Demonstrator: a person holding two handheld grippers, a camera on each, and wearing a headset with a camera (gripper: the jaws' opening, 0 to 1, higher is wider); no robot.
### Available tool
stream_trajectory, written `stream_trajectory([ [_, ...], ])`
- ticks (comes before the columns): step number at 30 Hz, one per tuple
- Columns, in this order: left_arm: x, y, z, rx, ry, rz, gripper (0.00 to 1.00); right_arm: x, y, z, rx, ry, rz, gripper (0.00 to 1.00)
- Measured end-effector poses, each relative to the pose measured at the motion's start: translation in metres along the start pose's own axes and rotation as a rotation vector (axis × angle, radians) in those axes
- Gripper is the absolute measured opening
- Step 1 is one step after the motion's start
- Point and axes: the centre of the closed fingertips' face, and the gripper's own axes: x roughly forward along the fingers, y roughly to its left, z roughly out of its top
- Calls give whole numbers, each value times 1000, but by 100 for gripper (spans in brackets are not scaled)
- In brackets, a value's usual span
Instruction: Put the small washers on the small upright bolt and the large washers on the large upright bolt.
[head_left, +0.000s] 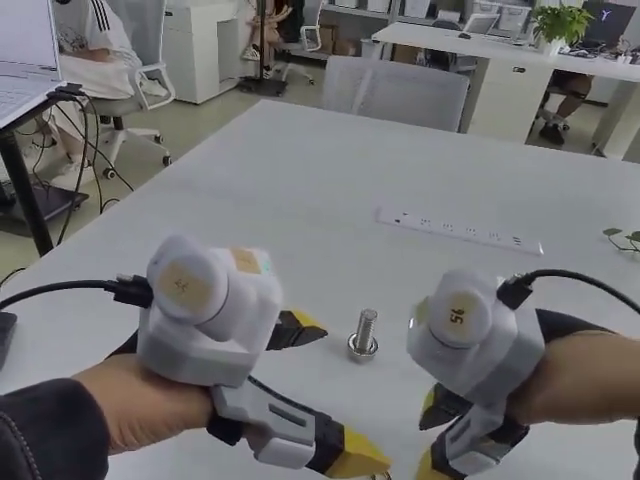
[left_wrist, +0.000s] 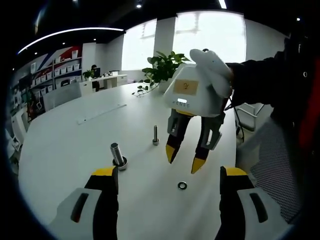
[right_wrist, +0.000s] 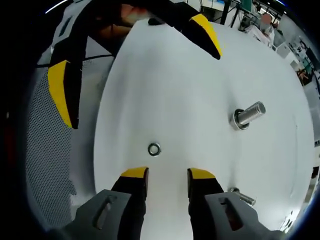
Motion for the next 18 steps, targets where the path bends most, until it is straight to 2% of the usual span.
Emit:
stream_trajectory([
  [9,-2,0,3,3,-7,8,83,13,11,13,-38,2,28,30],
  [18,-5,3,3,-4,-14,20,83,20,16,17,-76,11,35,25],
])
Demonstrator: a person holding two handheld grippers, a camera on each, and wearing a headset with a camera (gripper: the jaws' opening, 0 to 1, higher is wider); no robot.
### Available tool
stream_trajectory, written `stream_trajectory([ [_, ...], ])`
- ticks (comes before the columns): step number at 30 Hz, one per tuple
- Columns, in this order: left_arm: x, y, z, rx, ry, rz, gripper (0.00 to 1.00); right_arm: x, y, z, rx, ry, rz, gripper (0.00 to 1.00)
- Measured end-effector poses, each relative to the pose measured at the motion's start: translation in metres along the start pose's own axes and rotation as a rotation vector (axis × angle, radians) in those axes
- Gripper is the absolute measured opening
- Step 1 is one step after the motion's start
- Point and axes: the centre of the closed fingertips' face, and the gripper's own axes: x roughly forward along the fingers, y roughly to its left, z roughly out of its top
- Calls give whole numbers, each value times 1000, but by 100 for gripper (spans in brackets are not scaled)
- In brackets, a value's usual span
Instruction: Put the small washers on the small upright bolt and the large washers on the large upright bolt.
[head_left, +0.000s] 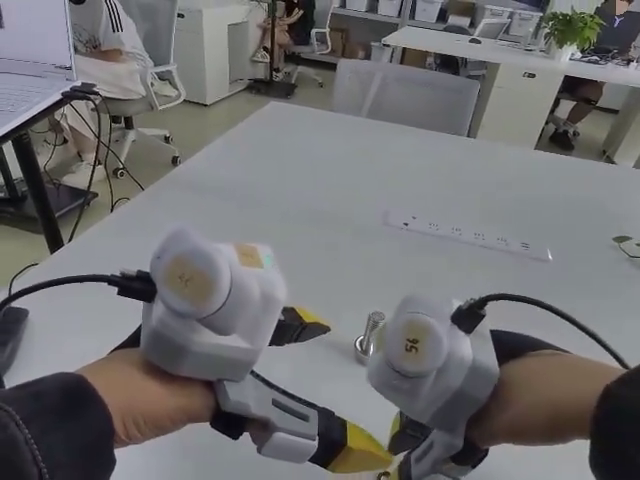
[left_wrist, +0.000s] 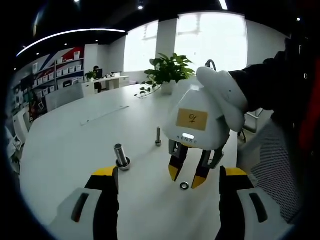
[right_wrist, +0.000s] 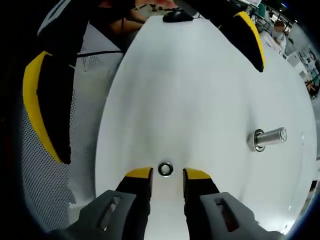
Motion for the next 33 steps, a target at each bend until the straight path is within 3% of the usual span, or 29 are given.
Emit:
stream_trajectory([
  [18,-1,5,7,0,-20,13,83,4,0,-1,-39,10,-17,15],
  [33,-4,9,9,-6,-27,24,83,4,-1,-2,-56,8,-31,14],
])
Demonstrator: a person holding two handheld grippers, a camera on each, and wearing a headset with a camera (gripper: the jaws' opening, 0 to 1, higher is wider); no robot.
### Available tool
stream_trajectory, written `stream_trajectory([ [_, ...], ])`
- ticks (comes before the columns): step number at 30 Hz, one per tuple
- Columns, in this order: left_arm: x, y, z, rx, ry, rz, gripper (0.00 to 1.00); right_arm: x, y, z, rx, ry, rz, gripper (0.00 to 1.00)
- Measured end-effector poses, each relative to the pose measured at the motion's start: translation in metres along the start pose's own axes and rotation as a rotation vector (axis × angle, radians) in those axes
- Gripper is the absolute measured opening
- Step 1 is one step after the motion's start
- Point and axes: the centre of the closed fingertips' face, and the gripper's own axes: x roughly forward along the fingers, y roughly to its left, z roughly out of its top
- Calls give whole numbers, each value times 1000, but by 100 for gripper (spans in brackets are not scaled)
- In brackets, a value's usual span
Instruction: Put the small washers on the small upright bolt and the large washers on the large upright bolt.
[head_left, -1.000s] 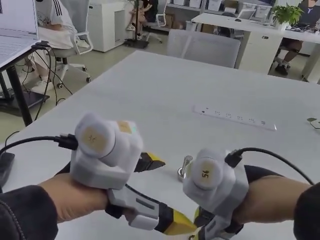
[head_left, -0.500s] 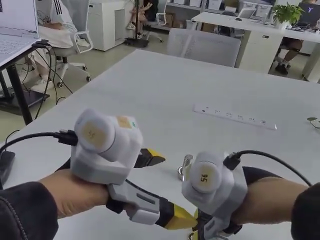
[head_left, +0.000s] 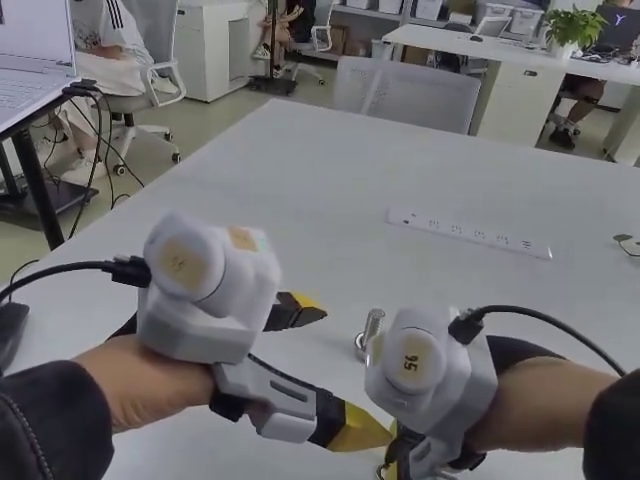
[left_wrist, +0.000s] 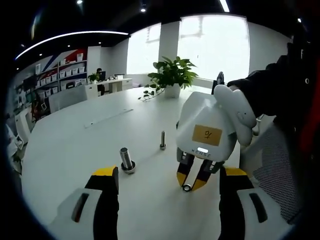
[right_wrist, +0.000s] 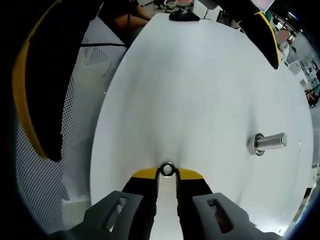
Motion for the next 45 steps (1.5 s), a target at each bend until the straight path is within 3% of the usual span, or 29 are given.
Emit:
stream_trajectory([
  [16,1,-2,-1,5,12,-9,83,-9,-9,-12,42,1,-12,14],
  [29,3,-3,-1,6,16,-12,83,-32,-23,-46,105,29,-51,13],
  [45,7,-3,-2,6,28,-24,83,-61,-38,-79,206,21,-85,13],
])
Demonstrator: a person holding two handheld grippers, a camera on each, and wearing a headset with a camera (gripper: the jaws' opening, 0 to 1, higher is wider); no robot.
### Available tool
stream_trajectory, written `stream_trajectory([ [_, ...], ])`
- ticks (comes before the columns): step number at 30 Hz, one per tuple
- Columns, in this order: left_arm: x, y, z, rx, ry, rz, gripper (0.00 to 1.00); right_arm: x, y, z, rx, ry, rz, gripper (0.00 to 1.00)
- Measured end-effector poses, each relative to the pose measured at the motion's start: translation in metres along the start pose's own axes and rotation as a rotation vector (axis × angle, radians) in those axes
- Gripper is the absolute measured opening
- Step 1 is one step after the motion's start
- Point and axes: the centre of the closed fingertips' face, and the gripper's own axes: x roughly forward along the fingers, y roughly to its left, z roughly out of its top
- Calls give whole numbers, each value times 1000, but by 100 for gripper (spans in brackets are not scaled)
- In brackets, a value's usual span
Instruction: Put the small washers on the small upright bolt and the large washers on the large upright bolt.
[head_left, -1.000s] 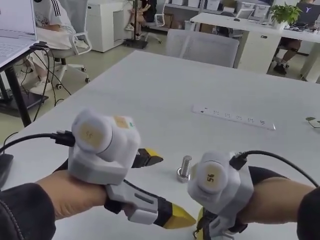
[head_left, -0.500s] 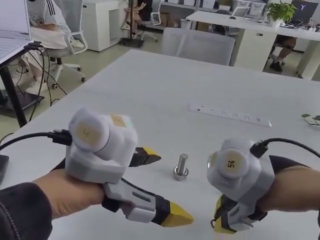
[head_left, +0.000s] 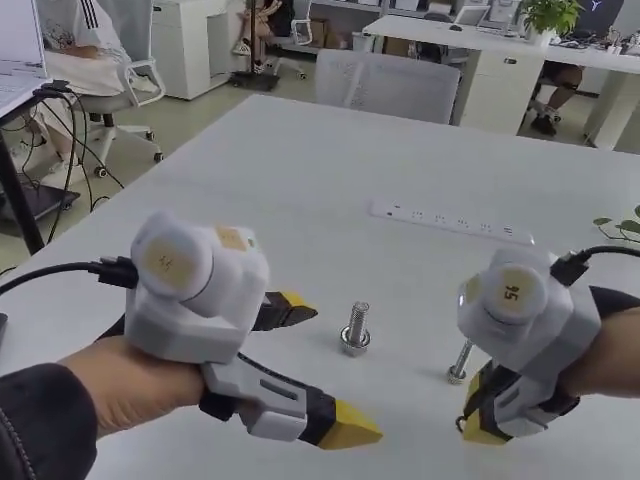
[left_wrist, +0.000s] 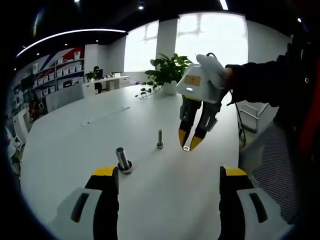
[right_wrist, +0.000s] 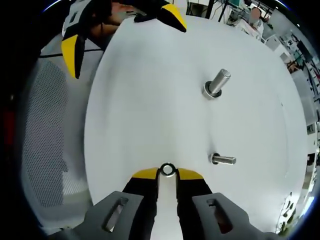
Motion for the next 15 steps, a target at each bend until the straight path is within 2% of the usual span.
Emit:
stream_trajectory([
  [7,3,-1,0,2,3,-8,83,-12,-13,-9,31,-1,-25,13],
  [15,8,-4,-1,7,10,-23,83,-28,-31,-7,48,-14,-65,13],
])
